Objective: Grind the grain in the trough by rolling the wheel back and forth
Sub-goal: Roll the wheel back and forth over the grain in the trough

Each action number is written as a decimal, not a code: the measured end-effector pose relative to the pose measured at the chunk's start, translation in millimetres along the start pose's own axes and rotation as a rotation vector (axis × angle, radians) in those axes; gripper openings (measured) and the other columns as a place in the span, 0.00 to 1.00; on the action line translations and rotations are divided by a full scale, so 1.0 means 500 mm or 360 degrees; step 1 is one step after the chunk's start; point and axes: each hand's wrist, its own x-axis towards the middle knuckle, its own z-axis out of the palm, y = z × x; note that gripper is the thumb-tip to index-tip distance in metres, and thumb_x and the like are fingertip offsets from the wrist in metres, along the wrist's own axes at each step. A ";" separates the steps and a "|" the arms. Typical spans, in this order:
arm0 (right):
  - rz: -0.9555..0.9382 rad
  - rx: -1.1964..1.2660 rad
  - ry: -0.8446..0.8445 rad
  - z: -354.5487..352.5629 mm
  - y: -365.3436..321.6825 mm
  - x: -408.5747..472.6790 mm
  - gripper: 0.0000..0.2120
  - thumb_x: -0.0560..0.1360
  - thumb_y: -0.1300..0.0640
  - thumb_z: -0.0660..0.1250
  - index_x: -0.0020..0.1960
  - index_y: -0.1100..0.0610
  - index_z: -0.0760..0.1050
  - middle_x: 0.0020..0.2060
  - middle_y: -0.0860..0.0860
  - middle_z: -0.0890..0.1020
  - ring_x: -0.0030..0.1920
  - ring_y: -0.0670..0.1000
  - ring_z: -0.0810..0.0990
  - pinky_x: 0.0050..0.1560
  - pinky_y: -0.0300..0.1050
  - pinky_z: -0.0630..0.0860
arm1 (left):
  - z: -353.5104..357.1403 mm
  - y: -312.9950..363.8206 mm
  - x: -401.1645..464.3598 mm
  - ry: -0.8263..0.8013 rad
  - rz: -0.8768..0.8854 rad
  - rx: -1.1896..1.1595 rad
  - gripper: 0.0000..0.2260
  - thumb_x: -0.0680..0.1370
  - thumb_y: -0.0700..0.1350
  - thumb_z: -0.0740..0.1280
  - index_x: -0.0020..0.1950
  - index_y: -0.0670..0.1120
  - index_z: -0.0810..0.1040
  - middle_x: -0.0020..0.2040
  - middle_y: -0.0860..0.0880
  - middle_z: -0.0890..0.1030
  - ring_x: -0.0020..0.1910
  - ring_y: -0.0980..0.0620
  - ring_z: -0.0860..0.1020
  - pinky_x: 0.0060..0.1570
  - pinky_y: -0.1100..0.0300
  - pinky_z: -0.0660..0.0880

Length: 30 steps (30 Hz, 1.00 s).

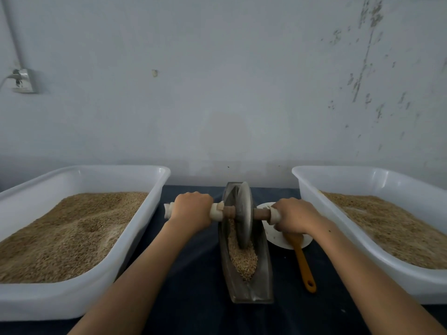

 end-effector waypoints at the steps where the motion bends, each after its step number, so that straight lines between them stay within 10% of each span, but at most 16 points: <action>1: 0.0003 0.0021 -0.0093 -0.009 -0.001 -0.003 0.06 0.72 0.53 0.70 0.45 0.48 0.73 0.41 0.48 0.80 0.41 0.48 0.79 0.36 0.40 0.70 | -0.002 -0.004 -0.001 -0.0063 0.0028 -0.0026 0.05 0.74 0.48 0.66 0.48 0.49 0.74 0.46 0.50 0.80 0.42 0.51 0.75 0.41 0.58 0.67; 11: -0.0021 -0.0013 -0.0347 -0.054 -0.023 -0.026 0.10 0.71 0.55 0.72 0.50 0.52 0.75 0.38 0.49 0.78 0.40 0.48 0.78 0.37 0.39 0.71 | -0.010 -0.036 0.004 -0.0686 0.0088 -0.0420 0.11 0.70 0.49 0.72 0.50 0.50 0.76 0.44 0.51 0.79 0.43 0.52 0.78 0.44 0.58 0.73; 22: -0.0092 -0.0184 0.0510 -0.003 -0.025 -0.010 0.02 0.76 0.54 0.64 0.45 0.48 0.72 0.42 0.47 0.79 0.41 0.48 0.76 0.45 0.44 0.72 | 0.031 -0.026 0.003 -0.0076 -0.0018 -0.0330 0.07 0.73 0.51 0.68 0.45 0.53 0.72 0.46 0.52 0.79 0.42 0.53 0.74 0.41 0.58 0.69; 30: -0.0062 -0.0171 0.0045 -0.029 -0.022 -0.012 0.05 0.73 0.54 0.68 0.46 0.48 0.73 0.42 0.48 0.80 0.43 0.49 0.79 0.44 0.42 0.74 | 0.011 -0.031 0.007 -0.0405 0.0030 -0.0339 0.12 0.72 0.50 0.71 0.53 0.49 0.77 0.48 0.50 0.80 0.46 0.51 0.78 0.48 0.56 0.73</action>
